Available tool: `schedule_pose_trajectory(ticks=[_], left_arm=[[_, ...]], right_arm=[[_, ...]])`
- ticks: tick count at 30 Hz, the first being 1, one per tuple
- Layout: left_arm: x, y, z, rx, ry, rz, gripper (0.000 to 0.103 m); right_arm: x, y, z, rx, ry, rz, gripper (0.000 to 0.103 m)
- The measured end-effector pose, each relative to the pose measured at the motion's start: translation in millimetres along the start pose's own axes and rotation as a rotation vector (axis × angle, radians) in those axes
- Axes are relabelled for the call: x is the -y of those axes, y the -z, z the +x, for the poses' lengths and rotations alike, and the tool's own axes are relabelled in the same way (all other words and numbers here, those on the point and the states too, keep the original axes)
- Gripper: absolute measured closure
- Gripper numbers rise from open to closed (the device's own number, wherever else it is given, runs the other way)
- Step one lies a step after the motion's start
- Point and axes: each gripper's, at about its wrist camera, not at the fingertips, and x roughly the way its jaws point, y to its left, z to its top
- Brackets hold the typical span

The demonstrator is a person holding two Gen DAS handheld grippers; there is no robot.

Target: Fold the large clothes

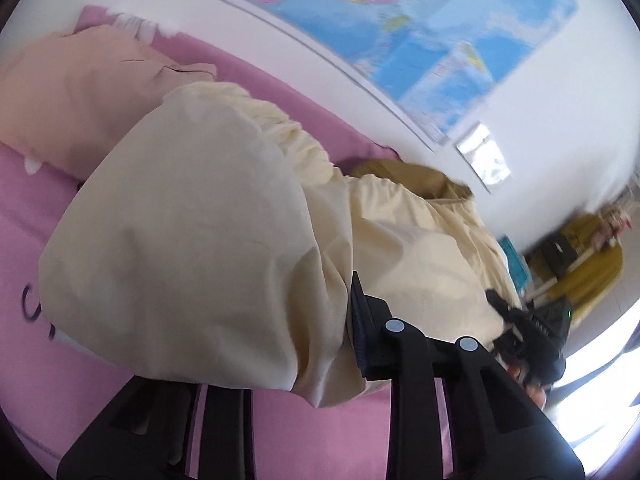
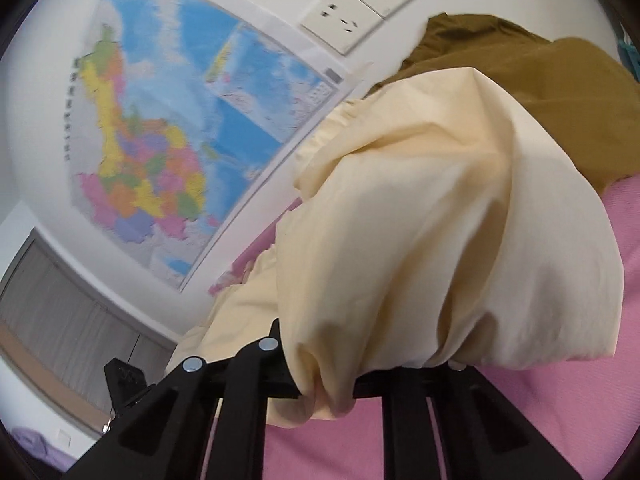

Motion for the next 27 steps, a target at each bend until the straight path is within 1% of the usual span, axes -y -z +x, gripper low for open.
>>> schedule_pose_trajectory(ticks=[2,4,5,6,7,8,10,11,12,14,17,20,23,26,27], left_arm=[[-2,18,-2,-0.039,-0.011,0.018,0.077],[-12,33,-1,-0.084,-0.016,0.007,0.076],[-19,41,2,-0.107,-0.019,-0.007,0.075],[-24,45,3,-0.114,-0.016,-0.022,0.073],[-28,48,4,-0.115,-0.019,-0.037,0.068],[-29,49,4,-0.114,-0.024,-0.036,0.065],[-24,48,4,-0.106,-0.049,-0.022,0.062],[-19,48,4,-0.1,-0.071,-0.003,0.06],[-15,48,5,-0.098,-0.091,0.012,0.058],[-8,50,7,-0.095,-0.133,0.043,0.053],[-7,51,7,-0.087,-0.156,0.05,0.05],[-7,50,8,-0.087,-0.166,0.046,0.047],[-7,52,7,-0.082,-0.181,0.055,0.045],[-8,53,7,-0.082,-0.185,0.061,0.045],[-8,52,7,-0.083,-0.185,0.06,0.044]], right_arm=[[4,13,-10,-0.034,0.009,-0.005,0.089],[18,27,-12,-0.082,0.036,0.025,0.088],[26,32,-10,-0.103,0.046,0.051,0.087],[37,38,-8,-0.122,0.046,0.088,0.083],[47,43,-6,-0.137,0.051,0.123,0.08],[53,46,-5,-0.143,0.055,0.144,0.074],[57,49,-6,-0.141,0.061,0.148,0.069],[53,50,-6,-0.142,0.086,0.128,0.059],[51,51,-5,-0.149,0.095,0.114,0.047],[42,53,-7,-0.161,0.127,0.065,0.038],[35,58,-13,-0.178,0.158,0.011,0.033],[31,61,-24,-0.199,0.194,-0.035,0.032],[24,65,-36,-0.229,0.198,-0.073,0.032],[3,73,-47,-0.284,0.187,-0.178,0.033],[-4,75,-50,-0.292,0.173,-0.206,0.036]])
